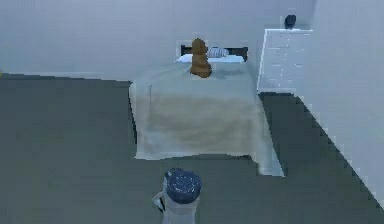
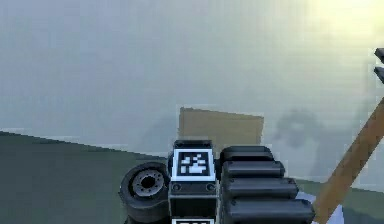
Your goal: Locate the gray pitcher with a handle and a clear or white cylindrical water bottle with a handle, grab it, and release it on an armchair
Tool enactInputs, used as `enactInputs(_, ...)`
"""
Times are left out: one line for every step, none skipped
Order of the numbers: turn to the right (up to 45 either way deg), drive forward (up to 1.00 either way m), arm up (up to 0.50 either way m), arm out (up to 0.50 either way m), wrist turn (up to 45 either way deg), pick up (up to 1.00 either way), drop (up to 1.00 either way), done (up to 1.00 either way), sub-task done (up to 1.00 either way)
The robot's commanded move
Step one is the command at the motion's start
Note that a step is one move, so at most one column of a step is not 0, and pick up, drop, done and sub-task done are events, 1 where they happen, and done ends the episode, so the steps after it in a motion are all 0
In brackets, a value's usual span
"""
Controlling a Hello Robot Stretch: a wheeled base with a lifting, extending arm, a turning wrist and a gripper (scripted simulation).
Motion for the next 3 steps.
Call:
enactInputs(-12.0, 0.0, 0.0, 0.0, 0.0, 0.0, 0.0, 0.0, 0.0)
enactInputs(45.0, 0.0, 0.0, 0.0, 0.0, 0.0, 0.0, 0.0, 0.0)
enactInputs(45.0, 0.0, 0.0, 0.0, 0.0, 0.0, 0.0, 0.0, 0.0)
